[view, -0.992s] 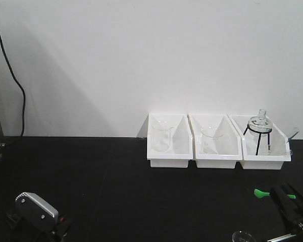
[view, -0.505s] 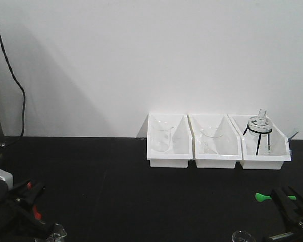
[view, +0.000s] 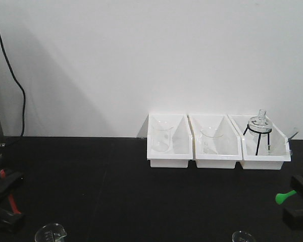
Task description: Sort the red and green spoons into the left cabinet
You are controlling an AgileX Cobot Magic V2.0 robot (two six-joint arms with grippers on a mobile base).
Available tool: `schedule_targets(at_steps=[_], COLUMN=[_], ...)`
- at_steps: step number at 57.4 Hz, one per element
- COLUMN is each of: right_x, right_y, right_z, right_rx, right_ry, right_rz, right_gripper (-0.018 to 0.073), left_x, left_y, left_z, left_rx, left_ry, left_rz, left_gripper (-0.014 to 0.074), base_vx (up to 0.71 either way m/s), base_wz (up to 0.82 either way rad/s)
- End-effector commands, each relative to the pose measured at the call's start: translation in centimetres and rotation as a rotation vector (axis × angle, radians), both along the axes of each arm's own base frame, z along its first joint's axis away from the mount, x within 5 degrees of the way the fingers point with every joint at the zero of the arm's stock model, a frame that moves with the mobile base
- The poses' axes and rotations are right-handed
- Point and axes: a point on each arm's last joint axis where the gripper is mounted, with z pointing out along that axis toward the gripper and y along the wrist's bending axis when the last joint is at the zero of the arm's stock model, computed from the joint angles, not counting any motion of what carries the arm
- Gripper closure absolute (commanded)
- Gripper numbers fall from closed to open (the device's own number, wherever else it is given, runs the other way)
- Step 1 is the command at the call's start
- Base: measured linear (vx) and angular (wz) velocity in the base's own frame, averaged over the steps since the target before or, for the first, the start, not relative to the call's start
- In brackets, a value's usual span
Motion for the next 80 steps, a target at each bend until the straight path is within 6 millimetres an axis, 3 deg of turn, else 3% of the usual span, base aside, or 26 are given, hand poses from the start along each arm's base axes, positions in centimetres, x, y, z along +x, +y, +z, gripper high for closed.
schedule_targets(at_steps=[1,13,22,80], right_x=[-1.1,-4.4,-5.7,-5.7], right_y=[-0.2,-0.7,-0.9,-0.9], right_z=[2.4,3.8,4.4,4.4], right_rx=[0.009,0.012,0.016,0.016], right_ry=[-0.094,-0.126,-0.157,-0.156], right_rz=[-0.002,-0.018,-0.021,-0.022], right_gripper=[0.0562,0.0562,0.0562,0.0562], left_x=[-0.2,-0.2,-0.2,-0.1], left_y=[0.0,0.0,-0.1,-0.1], left_z=[2.7,3.4,4.2,4.4], left_rx=[-0.086,-0.147,-0.150,-0.151], left_ry=[-0.109,-0.093,-0.101,-0.124], left_rz=[0.011,0.016,0.011,0.015], left_gripper=[0.0601,0.0601,0.0601,0.0600], base_vx=[0.00,0.00,0.00,0.00], base_wz=[0.00,0.00,0.00,0.00])
